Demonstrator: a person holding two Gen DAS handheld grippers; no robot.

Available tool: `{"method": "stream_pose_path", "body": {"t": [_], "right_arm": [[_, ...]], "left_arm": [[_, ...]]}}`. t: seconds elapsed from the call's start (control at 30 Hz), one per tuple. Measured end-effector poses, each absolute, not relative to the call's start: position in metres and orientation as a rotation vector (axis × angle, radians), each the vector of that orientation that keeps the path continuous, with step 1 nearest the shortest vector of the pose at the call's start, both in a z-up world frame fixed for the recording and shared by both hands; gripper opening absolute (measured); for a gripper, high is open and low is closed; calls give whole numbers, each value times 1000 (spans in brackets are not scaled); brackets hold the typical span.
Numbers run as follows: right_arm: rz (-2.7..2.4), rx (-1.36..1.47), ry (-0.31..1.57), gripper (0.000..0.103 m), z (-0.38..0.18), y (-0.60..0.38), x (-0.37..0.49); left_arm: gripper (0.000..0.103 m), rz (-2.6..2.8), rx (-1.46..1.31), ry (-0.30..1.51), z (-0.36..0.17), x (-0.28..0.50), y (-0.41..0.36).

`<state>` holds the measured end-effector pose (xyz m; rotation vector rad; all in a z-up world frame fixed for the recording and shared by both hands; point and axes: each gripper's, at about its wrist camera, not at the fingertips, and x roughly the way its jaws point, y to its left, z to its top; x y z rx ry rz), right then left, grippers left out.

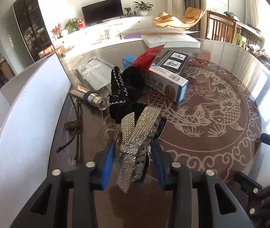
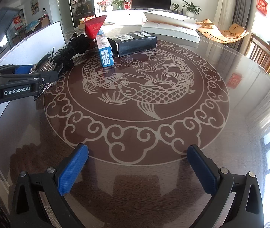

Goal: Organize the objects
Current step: 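Grasp the silver rhinestone bow clip with the left tool and lift it, then grasp the black knit hat with the right tool while the left tool holds the bow clip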

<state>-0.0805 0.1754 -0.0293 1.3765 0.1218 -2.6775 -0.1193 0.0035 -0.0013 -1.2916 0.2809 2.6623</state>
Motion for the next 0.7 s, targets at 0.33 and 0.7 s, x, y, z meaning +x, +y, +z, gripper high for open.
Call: {"method": "stream_pose_path", "body": {"t": [0.33, 0.7], "right_arm": [[-2677, 1377, 122, 103, -29, 175, -81], [-2678, 1376, 122, 103, -29, 175, -81]], "left_arm": [[103, 2744, -1239, 271, -1, -45, -5], [52, 2703, -1272, 50, -17, -74, -17]]}}
